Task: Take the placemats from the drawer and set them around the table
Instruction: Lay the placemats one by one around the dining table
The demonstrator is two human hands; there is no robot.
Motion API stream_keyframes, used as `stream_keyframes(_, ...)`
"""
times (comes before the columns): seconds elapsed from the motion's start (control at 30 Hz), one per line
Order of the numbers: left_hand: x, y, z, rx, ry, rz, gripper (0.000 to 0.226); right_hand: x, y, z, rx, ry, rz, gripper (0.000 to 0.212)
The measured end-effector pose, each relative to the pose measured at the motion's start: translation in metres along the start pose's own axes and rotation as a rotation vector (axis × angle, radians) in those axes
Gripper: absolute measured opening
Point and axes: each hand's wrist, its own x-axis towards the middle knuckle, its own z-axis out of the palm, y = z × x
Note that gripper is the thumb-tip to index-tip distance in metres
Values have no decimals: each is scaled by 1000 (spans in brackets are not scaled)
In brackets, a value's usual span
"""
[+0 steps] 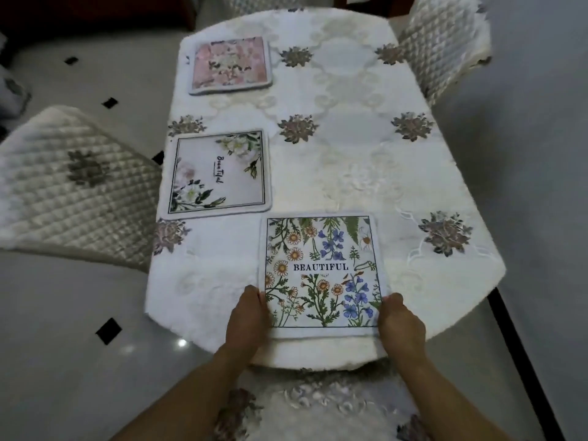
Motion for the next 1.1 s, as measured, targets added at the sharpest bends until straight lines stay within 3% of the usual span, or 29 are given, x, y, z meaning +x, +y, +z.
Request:
stream_keyframes(0.2, -4, -1, 24, 184, 69, -98, 22, 10, 24, 6, 78, -78, 43, 19)
stream_keyframes(0.3, -8, 0, 30, 253, 213, 46, 16, 4, 27, 11, 70, 97, -111, 16)
stream_keyframes(0.4, -13, 19, 45, 251, 257, 141, 44, 7, 10, 17, -15, 247, -235, 61)
stream_keyframes(0.5, -11, 44, 75, 307, 156, 302, 65, 10, -23, 20, -49, 223, -334, 74)
stream_keyframes(0.6, -4, 50, 102, 399, -12, 370, 66, 13, -49, 42, -87, 128, -510, 67)
stream_keyframes(0.7, -2, 39, 107, 522, -52, 440, 66, 19, -47, 62, -131, 6, -690, 61)
stream_keyframes(0.83, -9, 14, 93, 460, -10, 515, 65, 37, 1, 51, -173, 4, -662, 67)
stream_keyframes(0.97, -15, -10, 73, 414, -87, 551, 67, 46, 43, 20, -166, -3, -544, 66)
stream_keyframes(1.1, 47, 41, 71, 369, -78, 470, 67, 93, -17, 10, -178, -4, -555, 61)
